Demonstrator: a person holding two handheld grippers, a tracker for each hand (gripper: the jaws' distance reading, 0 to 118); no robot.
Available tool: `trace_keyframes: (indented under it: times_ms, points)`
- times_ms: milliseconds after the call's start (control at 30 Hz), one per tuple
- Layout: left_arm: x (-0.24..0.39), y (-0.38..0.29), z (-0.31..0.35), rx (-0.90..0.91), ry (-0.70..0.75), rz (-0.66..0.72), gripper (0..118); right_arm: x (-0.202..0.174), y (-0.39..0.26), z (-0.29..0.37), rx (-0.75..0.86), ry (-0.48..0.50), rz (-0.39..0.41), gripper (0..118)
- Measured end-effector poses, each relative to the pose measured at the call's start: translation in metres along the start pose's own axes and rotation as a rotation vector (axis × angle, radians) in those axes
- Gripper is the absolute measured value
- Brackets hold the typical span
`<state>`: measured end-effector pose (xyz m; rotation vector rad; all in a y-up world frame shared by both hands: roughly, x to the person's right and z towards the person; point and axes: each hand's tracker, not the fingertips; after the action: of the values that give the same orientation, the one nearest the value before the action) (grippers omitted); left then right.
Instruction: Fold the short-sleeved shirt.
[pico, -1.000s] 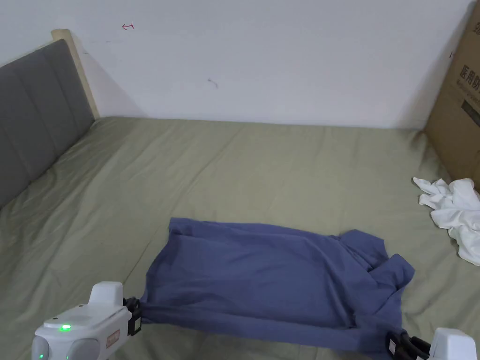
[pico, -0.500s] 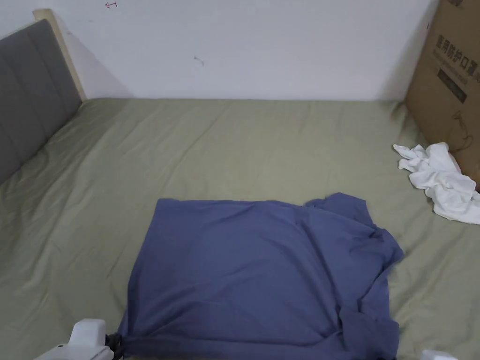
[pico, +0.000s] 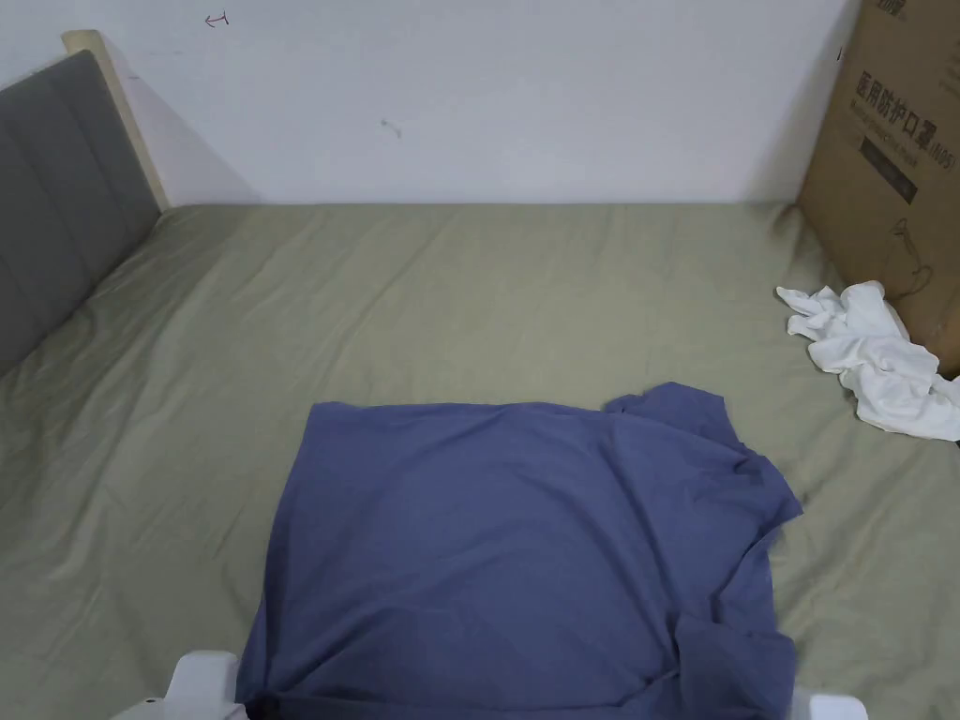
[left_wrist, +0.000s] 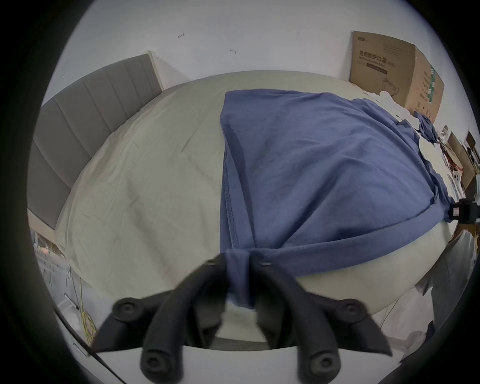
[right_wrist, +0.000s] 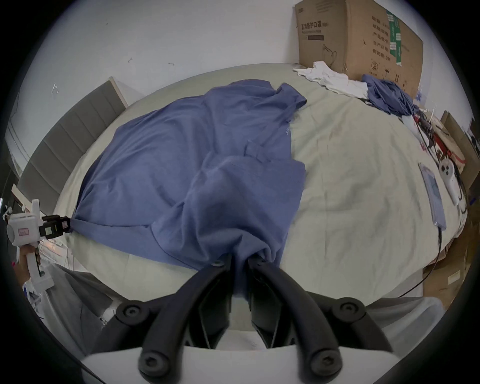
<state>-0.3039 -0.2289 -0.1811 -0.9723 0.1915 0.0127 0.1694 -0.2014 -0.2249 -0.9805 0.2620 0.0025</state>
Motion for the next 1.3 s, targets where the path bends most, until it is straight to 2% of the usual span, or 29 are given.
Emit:
trace_keyframes:
  times_ms: [33,67,133,167,233,433,567,633,700,767,800,833,867,900,933,1133,1300]
  points:
    - [0.001,0.005,0.008,0.019,-0.017,0.021,42,0.009,0.005,0.002,0.026,0.002,0.007,23]
    - [0.003,0.012,0.018,0.065,-0.037,0.047,59,0.009,0.015,0.012,0.075,0.011,0.016,43]
    - [0.006,0.03,0.04,0.161,-0.055,0.061,83,0.004,0.036,0.038,0.2,0.005,0.021,93]
    - [0.01,0.04,0.052,0.217,-0.059,0.065,90,0.0,0.048,0.053,0.258,0.0,0.026,99]
    - [0.014,0.063,0.075,0.32,-0.062,0.078,95,-0.004,0.072,0.075,0.355,-0.019,0.037,99]
    - [0.034,0.115,0.131,0.608,-0.014,0.044,95,-0.003,0.118,0.119,0.636,-0.073,0.078,99]
    - [0.047,0.126,0.144,0.73,0.07,0.032,95,-0.009,0.125,0.133,0.729,-0.159,0.111,99]
    - [0.051,0.126,0.144,0.753,0.09,0.043,90,-0.011,0.125,0.135,0.741,-0.187,0.104,94]
    - [0.054,0.124,0.146,0.776,0.086,0.057,76,-0.014,0.124,0.136,0.755,-0.186,0.102,81]
    - [0.053,0.122,0.147,0.784,0.053,0.087,30,-0.014,0.123,0.137,0.757,-0.185,0.097,50]
    - [0.052,0.12,0.147,0.789,0.02,0.105,7,-0.014,0.121,0.136,0.764,-0.184,0.092,31]
    - [0.053,0.12,0.148,0.797,0.022,0.114,7,-0.017,0.12,0.136,0.772,-0.191,0.092,31]
    - [0.053,0.12,0.148,0.788,0.025,0.117,1,-0.017,0.118,0.136,0.777,-0.205,0.092,22]
    - [0.053,0.12,0.146,0.783,0.025,0.114,0,-0.017,0.119,0.136,0.775,-0.199,0.095,8]
    - [0.053,0.12,0.146,0.78,0.03,0.106,0,-0.017,0.118,0.136,0.771,-0.195,0.097,2]
    - [0.042,0.12,0.14,0.715,0.015,0.094,0,-0.019,0.118,0.134,0.762,-0.184,0.091,2]
    - [0.02,0.101,0.105,0.475,-0.02,0.106,0,-0.018,0.116,0.129,0.742,-0.17,0.081,2]
